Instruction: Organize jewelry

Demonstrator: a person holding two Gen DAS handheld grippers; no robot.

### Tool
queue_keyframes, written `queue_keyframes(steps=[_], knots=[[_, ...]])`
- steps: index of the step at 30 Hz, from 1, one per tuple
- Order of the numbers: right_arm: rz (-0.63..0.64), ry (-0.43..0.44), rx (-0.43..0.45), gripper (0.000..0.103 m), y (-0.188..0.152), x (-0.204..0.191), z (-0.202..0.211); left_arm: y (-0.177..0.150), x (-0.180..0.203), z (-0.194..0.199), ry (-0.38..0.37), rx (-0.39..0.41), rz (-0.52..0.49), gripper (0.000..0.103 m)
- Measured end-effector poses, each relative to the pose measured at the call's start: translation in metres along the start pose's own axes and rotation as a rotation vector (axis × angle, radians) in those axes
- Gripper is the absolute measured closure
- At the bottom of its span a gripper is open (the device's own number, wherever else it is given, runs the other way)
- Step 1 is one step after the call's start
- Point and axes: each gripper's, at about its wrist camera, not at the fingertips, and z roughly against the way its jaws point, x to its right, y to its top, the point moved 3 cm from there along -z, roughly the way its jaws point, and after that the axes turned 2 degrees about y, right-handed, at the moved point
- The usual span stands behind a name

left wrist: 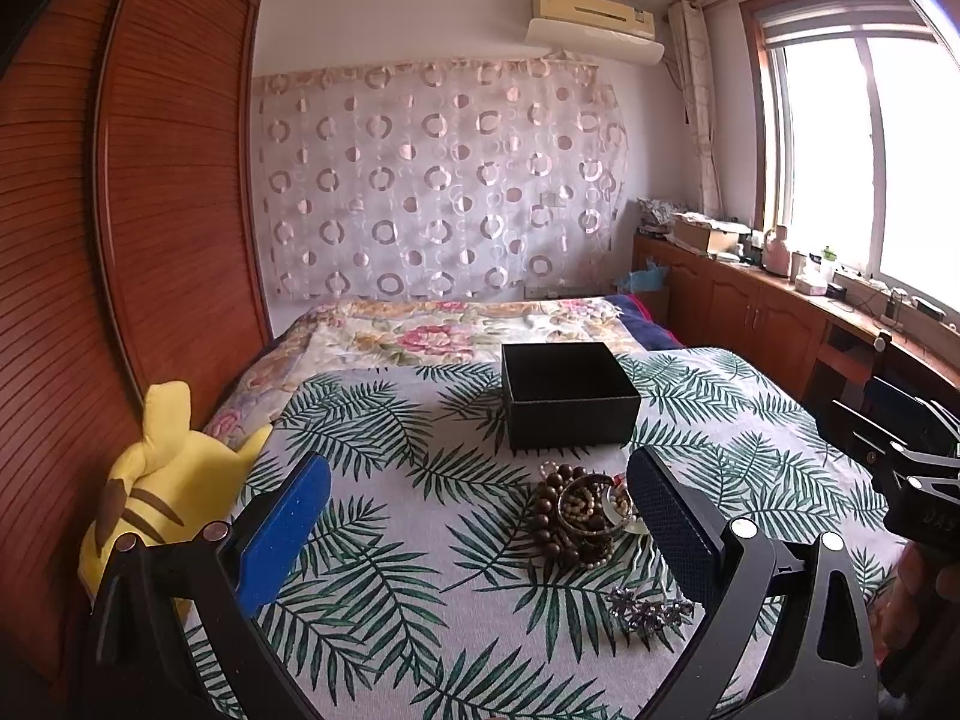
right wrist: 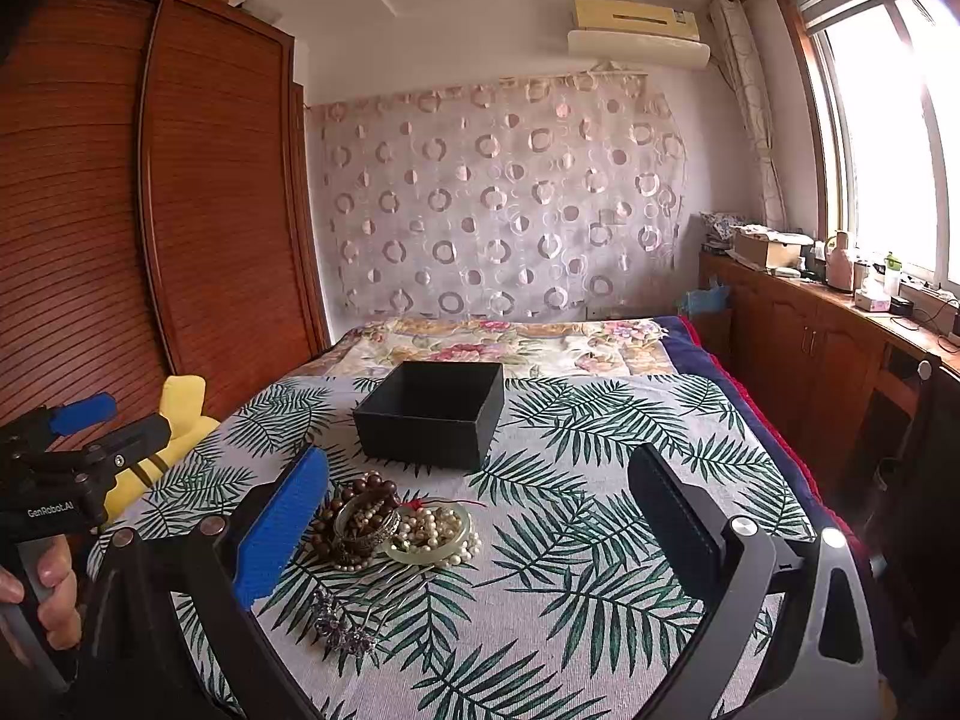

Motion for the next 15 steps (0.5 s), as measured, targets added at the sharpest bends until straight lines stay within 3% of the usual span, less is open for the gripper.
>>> queue_keyframes(steps=[15], knots=[[0.002,0.0,0.001,0.002,-0.0009,0.0002,-0.0017,0.0021,-0.0028,0.008,-0.001,0.004,0.002,0.007]])
